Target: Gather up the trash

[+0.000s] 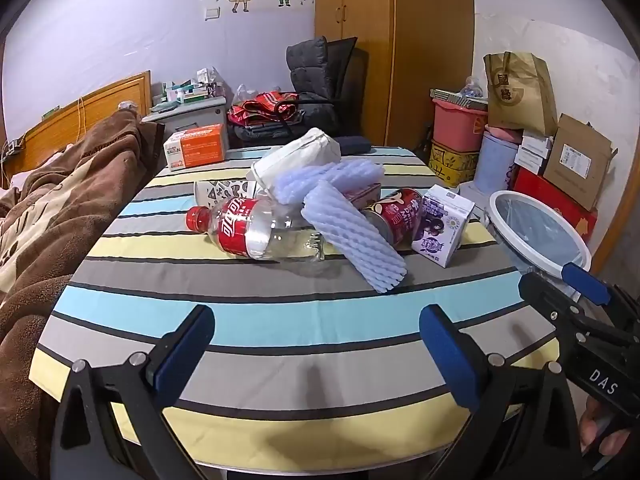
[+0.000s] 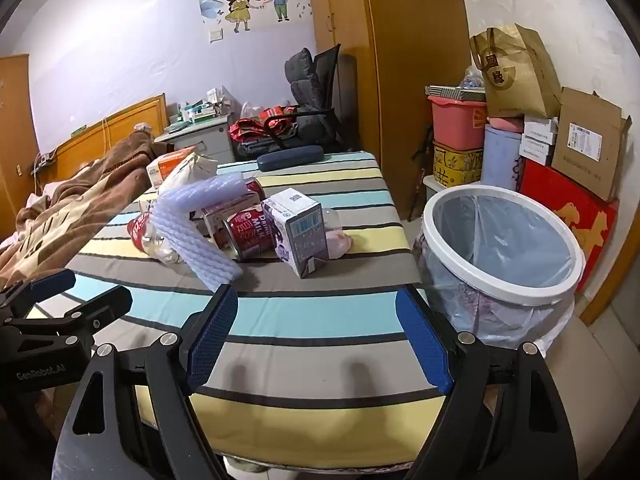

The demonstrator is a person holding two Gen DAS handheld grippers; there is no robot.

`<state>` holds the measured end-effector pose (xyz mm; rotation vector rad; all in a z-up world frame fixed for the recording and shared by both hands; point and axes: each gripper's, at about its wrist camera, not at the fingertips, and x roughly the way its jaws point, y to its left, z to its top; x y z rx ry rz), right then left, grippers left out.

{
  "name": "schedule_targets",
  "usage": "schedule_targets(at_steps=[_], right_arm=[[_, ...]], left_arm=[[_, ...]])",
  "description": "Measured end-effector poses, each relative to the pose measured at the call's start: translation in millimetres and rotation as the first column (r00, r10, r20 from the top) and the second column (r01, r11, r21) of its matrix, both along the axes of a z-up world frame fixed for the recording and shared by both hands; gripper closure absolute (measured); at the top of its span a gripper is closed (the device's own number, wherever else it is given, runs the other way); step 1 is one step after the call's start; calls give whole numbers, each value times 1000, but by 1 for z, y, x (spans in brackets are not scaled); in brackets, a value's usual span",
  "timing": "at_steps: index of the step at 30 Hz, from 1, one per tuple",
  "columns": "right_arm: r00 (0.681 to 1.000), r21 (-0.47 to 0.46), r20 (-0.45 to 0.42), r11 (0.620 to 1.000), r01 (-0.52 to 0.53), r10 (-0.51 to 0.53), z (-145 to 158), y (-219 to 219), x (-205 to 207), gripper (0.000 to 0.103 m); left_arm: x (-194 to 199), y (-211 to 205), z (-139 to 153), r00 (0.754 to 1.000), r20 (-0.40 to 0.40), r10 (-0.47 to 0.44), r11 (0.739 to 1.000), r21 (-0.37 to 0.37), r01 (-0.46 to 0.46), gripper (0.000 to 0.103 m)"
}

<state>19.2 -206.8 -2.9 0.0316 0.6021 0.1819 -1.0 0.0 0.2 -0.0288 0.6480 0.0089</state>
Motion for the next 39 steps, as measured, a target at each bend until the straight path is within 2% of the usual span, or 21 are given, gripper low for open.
schedule_targets(at_steps=[11, 39], right_arm=[[1000, 1, 3, 1000, 5, -5, -1, 4, 2, 20], [999, -19, 36, 1000, 8, -8, 6, 5, -5, 20]], left_arm=[[3, -3, 0, 1000, -26, 2, 1000, 5, -2, 0], [1, 0, 2, 1000, -9, 0, 1000, -2, 0, 0]])
